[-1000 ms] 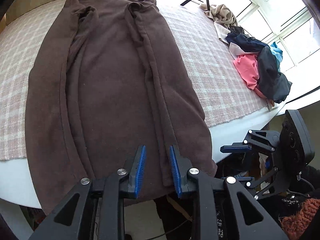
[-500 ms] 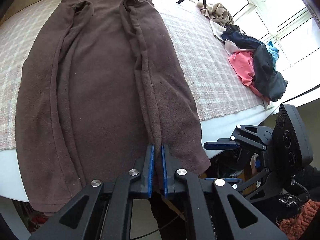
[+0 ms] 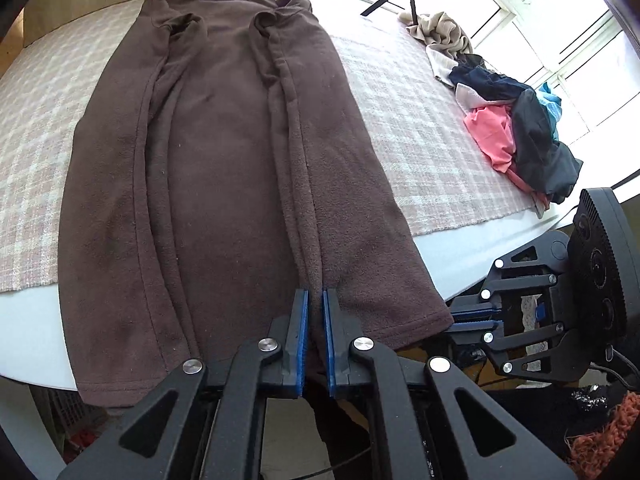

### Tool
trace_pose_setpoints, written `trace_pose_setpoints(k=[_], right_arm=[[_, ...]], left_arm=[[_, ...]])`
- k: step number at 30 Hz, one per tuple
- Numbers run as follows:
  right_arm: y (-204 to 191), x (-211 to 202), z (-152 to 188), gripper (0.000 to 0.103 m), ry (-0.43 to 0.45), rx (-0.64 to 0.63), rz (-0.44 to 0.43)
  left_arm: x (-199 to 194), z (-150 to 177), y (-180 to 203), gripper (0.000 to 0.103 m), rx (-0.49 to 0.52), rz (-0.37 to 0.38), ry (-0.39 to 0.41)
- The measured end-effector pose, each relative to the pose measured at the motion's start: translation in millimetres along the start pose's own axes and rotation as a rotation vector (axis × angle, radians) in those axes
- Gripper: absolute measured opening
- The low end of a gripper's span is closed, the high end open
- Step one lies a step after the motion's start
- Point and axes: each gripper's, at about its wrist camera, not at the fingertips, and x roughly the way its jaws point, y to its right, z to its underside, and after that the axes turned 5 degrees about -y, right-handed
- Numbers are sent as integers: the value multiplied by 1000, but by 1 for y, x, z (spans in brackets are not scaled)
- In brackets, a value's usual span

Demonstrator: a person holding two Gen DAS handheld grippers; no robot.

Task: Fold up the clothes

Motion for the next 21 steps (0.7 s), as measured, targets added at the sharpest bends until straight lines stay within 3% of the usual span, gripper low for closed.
trace_pose_setpoints(k=[3, 10, 12, 13, 14, 16, 18, 21], right_arm=[[0, 14, -1, 6, -90, 18, -27], [72, -70, -21, 13, 89, 188, -119], [106, -92, -40, 13, 143, 244, -71], [123, -99, -53, 22, 163, 260, -46], [140, -104, -70, 39, 176, 264, -28], [171, -105, -104, 57, 173, 285, -2], [195, -94, -140, 57, 150, 253, 23], [220, -65, -188, 57, 85, 139, 142]], left_arm=[[15, 3, -3, 3, 0, -18, -21], [-17, 8, 8, 3, 17, -77, 52], [-25, 9, 19, 8, 43, -69, 79], [-23, 8, 21, 14, 41, -53, 85], [-21, 7, 23, 18, 40, -39, 91], [-9, 2, 31, 24, 44, -48, 83], [4, -3, 34, 26, 27, -78, 69], [19, -9, 33, 26, -20, -95, 51]])
